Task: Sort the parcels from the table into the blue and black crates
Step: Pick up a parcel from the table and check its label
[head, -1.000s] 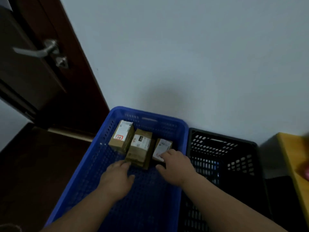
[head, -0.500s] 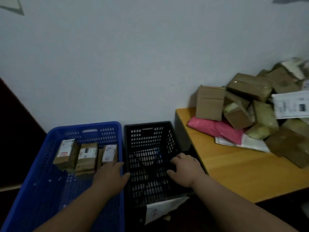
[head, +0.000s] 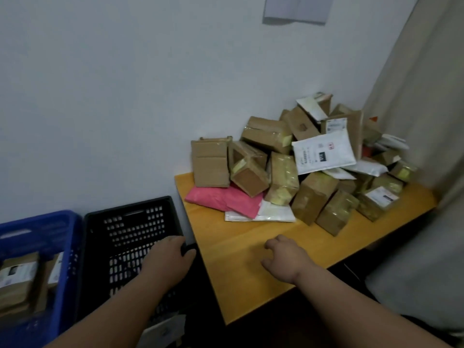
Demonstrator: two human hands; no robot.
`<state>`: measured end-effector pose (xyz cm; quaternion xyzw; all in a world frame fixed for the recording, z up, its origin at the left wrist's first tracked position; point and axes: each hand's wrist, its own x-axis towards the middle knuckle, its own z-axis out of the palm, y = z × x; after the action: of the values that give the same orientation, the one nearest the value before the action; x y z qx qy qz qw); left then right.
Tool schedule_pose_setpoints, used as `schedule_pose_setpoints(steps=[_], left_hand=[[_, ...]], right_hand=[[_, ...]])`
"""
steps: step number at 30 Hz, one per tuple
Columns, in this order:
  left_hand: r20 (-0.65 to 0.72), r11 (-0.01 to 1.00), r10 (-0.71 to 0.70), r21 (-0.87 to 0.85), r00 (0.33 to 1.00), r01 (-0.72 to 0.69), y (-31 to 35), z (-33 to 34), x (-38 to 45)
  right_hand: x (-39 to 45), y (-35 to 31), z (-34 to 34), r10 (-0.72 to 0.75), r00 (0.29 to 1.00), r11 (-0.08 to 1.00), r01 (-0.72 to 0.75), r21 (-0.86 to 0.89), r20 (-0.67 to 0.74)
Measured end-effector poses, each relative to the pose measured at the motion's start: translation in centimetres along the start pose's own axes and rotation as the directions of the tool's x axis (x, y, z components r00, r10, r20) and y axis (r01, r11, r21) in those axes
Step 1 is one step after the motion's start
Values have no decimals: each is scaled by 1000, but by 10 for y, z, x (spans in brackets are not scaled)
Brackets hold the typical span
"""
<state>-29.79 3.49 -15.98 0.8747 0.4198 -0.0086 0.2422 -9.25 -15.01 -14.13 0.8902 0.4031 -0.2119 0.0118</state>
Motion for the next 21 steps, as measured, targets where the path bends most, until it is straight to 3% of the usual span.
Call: schedule_pose_setpoints(steps=[6, 13, 17, 21], left_hand=[[11, 998, 59, -23, 998, -59, 87, 28, 32], [36, 992, 125, -5, 992, -125, 143, 37, 102], [32, 982, 189, 11, 981, -190, 184, 35, 151], [45, 967, 253, -3, 966, -253, 224, 37, 191]], right_hand=[[32, 82, -32, 49, 997, 997, -45, 57, -54], [91, 135, -73, 124, 971, 963, -69, 261, -203], [123, 166, -106, 296, 907, 848, -106, 519, -298], [147, 200, -133, 477, 828, 684, -139, 716, -295]])
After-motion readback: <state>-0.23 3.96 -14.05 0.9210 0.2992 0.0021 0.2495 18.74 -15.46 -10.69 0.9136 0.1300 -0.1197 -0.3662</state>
